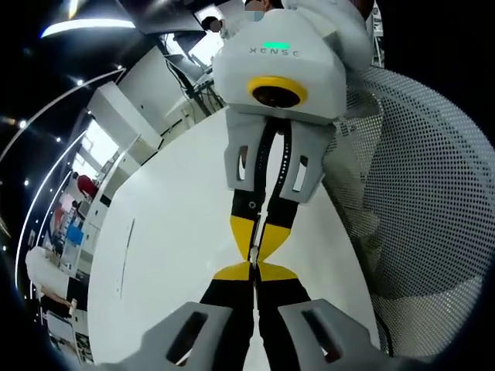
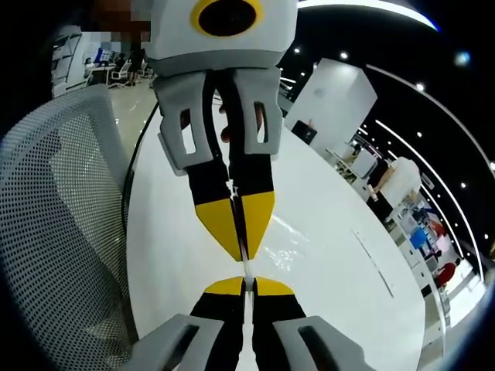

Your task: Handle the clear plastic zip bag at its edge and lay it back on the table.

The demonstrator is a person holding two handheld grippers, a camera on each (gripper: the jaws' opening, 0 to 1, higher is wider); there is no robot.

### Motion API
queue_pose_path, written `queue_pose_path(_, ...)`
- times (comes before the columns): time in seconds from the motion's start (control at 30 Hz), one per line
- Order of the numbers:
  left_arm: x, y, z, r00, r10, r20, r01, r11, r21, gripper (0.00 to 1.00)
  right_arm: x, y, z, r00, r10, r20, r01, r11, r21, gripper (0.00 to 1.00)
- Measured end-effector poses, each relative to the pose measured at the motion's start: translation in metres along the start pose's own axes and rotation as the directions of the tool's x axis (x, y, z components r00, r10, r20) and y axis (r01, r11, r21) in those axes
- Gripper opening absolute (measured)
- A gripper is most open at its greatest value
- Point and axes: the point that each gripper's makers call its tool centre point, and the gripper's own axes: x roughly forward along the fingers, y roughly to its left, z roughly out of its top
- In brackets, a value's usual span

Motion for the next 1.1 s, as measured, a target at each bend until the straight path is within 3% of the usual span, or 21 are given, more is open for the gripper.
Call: queue_pose_path(1.1,-0.007,0.003,-0.004,1.000,0.020,0.012,-0.020,0.999,-0.029,0.00,-0.001,-0.007,-0.012,1.000,-0.013,-0.024,0.013,1.000,0.014,0.00)
